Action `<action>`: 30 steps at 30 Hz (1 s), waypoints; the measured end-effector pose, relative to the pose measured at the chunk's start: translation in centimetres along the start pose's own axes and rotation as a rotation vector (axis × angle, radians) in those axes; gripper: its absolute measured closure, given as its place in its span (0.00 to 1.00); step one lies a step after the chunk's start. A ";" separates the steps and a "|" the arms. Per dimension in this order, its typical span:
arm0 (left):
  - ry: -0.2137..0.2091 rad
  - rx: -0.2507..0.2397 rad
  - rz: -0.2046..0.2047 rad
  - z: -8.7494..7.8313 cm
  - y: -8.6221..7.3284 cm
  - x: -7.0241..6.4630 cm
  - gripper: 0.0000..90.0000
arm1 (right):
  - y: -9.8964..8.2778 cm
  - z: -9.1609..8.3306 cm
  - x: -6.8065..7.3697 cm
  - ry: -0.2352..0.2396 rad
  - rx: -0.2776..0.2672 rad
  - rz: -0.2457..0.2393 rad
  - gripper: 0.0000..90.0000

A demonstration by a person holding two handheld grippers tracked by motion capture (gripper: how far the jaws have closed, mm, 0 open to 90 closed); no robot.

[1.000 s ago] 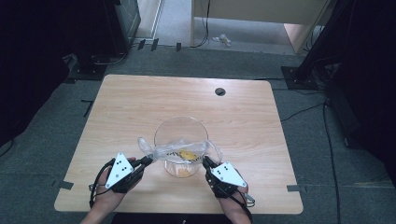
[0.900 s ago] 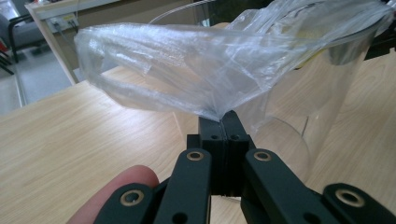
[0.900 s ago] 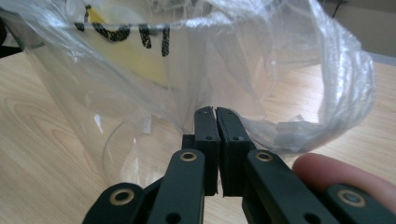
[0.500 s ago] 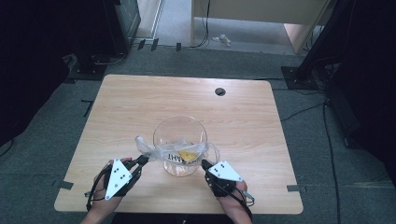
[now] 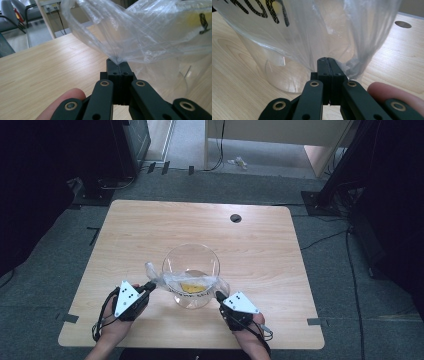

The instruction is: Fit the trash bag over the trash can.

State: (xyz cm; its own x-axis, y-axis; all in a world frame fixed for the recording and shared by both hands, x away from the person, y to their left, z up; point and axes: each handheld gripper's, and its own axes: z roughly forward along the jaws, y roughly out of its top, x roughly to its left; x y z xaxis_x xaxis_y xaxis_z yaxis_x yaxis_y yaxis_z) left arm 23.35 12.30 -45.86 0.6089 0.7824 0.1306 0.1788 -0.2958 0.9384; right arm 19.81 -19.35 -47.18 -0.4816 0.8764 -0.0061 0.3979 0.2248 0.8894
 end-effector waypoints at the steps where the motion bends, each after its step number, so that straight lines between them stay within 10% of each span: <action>1: 0.007 -0.004 -0.011 0.0 0.0 0.1 1.00 | 0.0 -0.1 -0.1 0.004 -0.008 0.003 0.95; 7: 0.035 -0.017 -0.058 0.2 0.3 0.6 1.00 | 0.7 -1.5 -1.1 0.096 -0.076 0.006 0.71; 13: 0.069 -0.013 -0.108 0.6 0.5 1.2 0.99 | 1.7 -3.8 -2.0 0.204 -0.143 -0.078 0.67; 20: 0.059 -0.026 -0.112 0.6 0.5 1.3 0.93 | 2.7 -6.2 -3.2 0.305 -0.262 -0.062 0.66; 25: 0.029 -0.037 -0.135 0.4 0.6 1.6 0.83 | 4.5 -7.0 -3.3 0.231 -0.346 -0.056 0.58; 30: -0.025 -0.055 -0.141 -0.3 0.4 2.1 0.67 | 5.0 -4.5 -3.0 0.220 -0.288 -0.051 0.52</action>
State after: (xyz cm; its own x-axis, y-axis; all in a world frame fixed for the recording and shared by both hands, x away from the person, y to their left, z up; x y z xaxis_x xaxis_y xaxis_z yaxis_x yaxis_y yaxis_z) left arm 24.48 13.96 -45.14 0.5999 0.8000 -0.0113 0.2216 -0.1526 0.9631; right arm 19.71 -22.79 -40.63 -0.6640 0.7475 0.0166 0.1476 0.1092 0.9830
